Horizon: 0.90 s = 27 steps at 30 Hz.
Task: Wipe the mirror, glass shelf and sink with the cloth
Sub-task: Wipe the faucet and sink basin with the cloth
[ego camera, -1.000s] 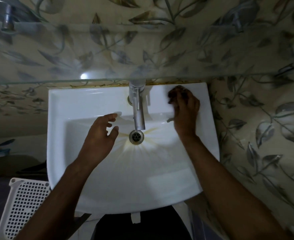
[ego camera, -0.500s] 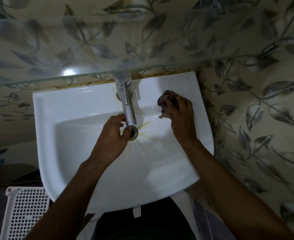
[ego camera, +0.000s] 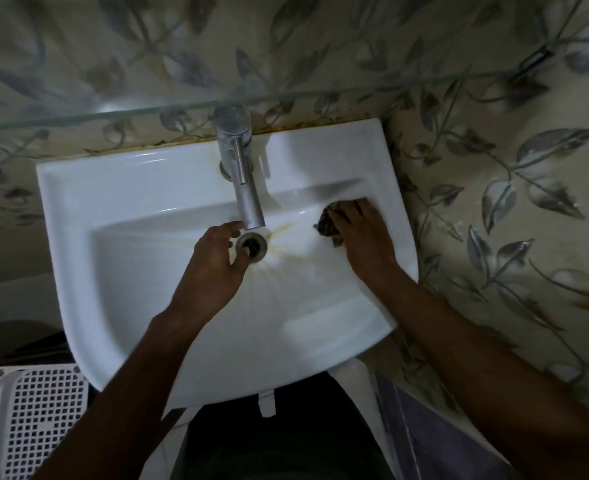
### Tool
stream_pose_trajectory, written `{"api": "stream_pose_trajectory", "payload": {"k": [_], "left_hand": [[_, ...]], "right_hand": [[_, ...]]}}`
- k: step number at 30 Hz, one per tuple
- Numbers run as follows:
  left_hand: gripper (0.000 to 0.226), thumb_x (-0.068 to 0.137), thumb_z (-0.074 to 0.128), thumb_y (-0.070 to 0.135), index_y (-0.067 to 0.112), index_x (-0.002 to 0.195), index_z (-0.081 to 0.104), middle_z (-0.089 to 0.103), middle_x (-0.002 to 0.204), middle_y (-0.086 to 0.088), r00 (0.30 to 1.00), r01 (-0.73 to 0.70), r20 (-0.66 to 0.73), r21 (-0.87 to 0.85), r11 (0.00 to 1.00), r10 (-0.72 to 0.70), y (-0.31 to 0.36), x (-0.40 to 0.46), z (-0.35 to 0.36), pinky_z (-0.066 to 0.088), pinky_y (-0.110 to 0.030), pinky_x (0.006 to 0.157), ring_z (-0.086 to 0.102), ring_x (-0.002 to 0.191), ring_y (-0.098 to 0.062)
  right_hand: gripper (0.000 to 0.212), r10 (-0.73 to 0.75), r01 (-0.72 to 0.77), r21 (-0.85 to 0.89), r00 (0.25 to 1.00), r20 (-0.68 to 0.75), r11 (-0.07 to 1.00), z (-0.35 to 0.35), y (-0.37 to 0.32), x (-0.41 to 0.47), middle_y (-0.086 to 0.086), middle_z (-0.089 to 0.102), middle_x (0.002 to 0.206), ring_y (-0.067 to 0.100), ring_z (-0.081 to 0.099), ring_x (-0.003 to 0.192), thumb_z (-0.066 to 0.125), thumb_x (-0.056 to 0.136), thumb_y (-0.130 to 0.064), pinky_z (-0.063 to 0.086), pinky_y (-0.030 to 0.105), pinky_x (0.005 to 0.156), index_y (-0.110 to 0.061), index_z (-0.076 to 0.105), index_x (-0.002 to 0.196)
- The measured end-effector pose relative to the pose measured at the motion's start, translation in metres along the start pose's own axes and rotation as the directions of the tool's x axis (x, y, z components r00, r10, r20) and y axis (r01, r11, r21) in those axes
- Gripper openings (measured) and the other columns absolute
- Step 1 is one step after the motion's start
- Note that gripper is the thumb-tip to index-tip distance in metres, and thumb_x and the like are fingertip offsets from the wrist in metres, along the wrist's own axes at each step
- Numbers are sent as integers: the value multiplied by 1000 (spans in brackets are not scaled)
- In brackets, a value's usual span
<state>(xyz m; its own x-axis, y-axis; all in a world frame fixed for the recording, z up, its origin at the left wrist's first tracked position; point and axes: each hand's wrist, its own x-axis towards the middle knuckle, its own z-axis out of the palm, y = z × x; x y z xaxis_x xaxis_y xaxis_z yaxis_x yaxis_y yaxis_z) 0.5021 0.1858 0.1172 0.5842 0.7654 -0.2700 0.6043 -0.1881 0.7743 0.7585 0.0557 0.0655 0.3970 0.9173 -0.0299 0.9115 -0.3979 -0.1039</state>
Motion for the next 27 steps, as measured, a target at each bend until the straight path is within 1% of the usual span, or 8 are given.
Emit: {"api": "stream_pose_trajectory", "payload": {"k": [2, 5, 7, 11, 15, 20, 23, 27], "left_hand": [[43, 94, 62, 18, 20, 135, 52, 55, 129, 1, 1000, 2, 6, 0, 1000, -2, -4, -6, -1, 46, -28, 92, 54, 105, -9], [43, 93, 63, 14, 23, 133, 53, 56, 129, 2, 1000, -19, 17, -11, 1000, 19, -11, -15, -1, 44, -26, 92, 54, 105, -10], [42, 93, 63, 15, 23, 133, 53, 55, 130, 1, 999, -20, 37, 6, 1000, 19, -16, -17, 1, 45, -29, 94, 54, 107, -12], [42, 93, 62, 17, 18, 134, 52, 54, 132, -1, 997, -10, 78, 37, 999, 7, -25, -20, 5, 46, -34, 97, 55, 111, -16], [41, 94, 61, 18, 18, 134, 52, 54, 131, -2, 996, -7, 90, 56, 998, 2, -30, -21, 6, 47, -36, 97, 55, 109, -16], [42, 94, 61, 17, 14, 134, 52, 55, 131, -3, 995, -22, 97, 51, 998, 17, -33, -24, 9, 47, -37, 97, 55, 111, -18], [42, 94, 61, 18, 16, 135, 52, 55, 131, -3, 995, -17, 104, 50, 999, 12, -33, -23, 11, 47, -39, 98, 56, 111, -19], [43, 93, 61, 18, 15, 135, 51, 55, 131, -4, 993, -29, 116, 61, 998, 21, -35, -25, 14, 47, -40, 98, 56, 112, -20]], "right_hand": [[41, 81, -80, -5, 991, 110, 997, 9, -25, -21, 16, 55, 129, 36, 52, 113, 68, 84, -2, 47, 46, 95, -5, 63, 125], [49, -18, 32, -54, 973, 229, 998, 18, -42, -53, 16, 63, 116, 36, 60, 95, 85, 66, -7, 53, 42, 82, -4, 69, 113], [51, -81, 104, -108, 977, 196, 989, 13, -30, -47, 17, 64, 113, 38, 61, 94, 87, 62, -12, 51, 44, 82, -4, 70, 110], [51, -26, 61, -273, 991, 130, 960, -9, -6, -19, 18, 59, 124, 41, 56, 108, 80, 71, -7, 45, 49, 94, -1, 65, 120], [42, 40, -21, -95, 976, 213, 995, -11, -31, -43, 19, 56, 124, 42, 51, 111, 69, 82, -4, 46, 51, 90, -4, 63, 123], [55, -37, 46, -13, 917, 396, 999, 2, -41, -81, 17, 64, 109, 39, 58, 87, 93, 55, -25, 52, 41, 66, -6, 75, 104], [56, -17, 57, -105, 937, 348, 993, -10, -28, -64, 16, 63, 103, 37, 57, 87, 94, 51, -25, 47, 41, 69, -5, 75, 99], [60, 33, 18, -200, 967, 252, 980, -17, -19, -50, 15, 63, 111, 36, 55, 93, 89, 56, -22, 42, 42, 74, -5, 70, 111]]}}
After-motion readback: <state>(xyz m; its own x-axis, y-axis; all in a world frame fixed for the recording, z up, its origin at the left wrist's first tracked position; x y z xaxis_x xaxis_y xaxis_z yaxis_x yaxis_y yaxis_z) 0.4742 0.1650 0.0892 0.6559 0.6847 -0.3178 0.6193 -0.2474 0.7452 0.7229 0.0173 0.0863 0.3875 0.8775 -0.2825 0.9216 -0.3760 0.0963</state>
